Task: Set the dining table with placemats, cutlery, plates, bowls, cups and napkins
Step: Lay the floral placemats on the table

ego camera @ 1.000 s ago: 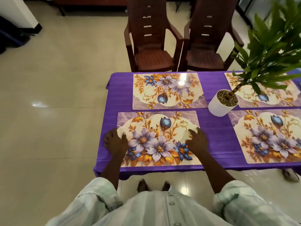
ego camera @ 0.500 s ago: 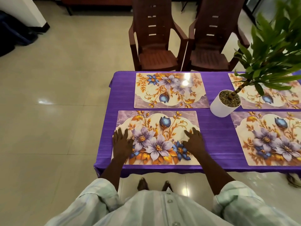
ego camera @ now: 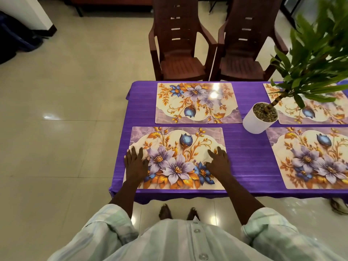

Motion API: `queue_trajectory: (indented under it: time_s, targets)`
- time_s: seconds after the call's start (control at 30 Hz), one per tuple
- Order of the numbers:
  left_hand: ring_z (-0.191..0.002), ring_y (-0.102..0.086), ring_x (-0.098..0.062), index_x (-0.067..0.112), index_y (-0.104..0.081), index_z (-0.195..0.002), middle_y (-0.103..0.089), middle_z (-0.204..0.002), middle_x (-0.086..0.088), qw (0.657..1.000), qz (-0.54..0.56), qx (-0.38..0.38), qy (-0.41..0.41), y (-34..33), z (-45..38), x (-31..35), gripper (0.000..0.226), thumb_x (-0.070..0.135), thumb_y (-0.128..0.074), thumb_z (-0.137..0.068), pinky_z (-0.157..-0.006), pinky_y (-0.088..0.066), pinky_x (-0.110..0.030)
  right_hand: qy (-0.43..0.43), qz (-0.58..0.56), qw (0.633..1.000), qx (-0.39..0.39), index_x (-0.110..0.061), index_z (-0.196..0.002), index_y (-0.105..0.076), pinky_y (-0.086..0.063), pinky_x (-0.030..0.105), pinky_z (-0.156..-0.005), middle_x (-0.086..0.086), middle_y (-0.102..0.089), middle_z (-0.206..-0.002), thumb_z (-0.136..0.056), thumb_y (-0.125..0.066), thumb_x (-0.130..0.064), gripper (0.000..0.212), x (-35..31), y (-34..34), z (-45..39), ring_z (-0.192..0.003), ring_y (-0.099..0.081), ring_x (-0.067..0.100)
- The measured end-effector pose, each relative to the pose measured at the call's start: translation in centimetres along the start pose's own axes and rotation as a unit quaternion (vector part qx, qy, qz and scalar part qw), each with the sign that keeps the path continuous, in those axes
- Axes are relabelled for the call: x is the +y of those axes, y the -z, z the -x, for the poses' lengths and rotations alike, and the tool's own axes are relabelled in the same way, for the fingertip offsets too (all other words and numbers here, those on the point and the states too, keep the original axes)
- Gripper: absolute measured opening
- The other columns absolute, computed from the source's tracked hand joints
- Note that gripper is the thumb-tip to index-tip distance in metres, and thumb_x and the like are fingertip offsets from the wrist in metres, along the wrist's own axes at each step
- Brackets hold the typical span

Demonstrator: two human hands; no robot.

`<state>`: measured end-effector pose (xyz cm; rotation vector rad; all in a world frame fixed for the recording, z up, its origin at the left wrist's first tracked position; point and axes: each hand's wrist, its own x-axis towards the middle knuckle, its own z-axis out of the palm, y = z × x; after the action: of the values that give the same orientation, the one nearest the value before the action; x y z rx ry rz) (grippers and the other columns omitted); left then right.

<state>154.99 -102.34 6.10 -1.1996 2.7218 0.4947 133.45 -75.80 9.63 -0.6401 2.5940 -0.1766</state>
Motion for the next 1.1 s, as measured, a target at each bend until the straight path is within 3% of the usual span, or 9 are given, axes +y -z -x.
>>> queue_trajectory:
  time_s: [0.2,0.57,1.1]
  targets:
    - [-0.149,0.002,-0.034,0.015,-0.015,-0.154,-0.003,-0.161,-0.015,1.000,0.003,0.009,0.001,0.2,0.1,0.1,0.076,0.052,-0.016,-0.088,-0.118,0.006,-0.044,0.000,-0.005,1.000,-0.001,-0.030,-0.152,-0.027,-0.016,0.048,-0.121,0.009,-0.006,-0.163,-0.095,-0.055,-0.045,0.065,0.1,-0.5,-0.3,-0.150,-0.005,0.032]
    - [-0.147,-0.007,-0.038,0.011,-0.026,-0.151,-0.013,-0.159,-0.018,0.999,0.027,0.034,-0.009,-0.5,0.3,-0.3,0.073,0.050,-0.027,-0.090,-0.118,0.001,-0.048,0.020,-0.022,1.000,0.007,-0.027,-0.152,-0.028,-0.012,0.048,-0.122,0.010,-0.005,-0.164,-0.095,-0.056,-0.043,0.065,0.6,-1.1,-0.6,-0.151,-0.003,0.030]
    - [-0.147,-0.006,-0.038,0.011,-0.026,-0.151,-0.012,-0.159,-0.018,0.999,0.025,0.030,-0.008,-0.9,0.1,-0.8,0.073,0.050,-0.029,-0.090,-0.117,0.001,-0.048,0.022,-0.041,0.999,0.018,-0.025,-0.152,-0.029,-0.010,0.046,-0.122,0.010,-0.005,-0.163,-0.096,-0.056,-0.039,0.064,0.5,-1.2,-0.3,-0.151,-0.002,0.030]
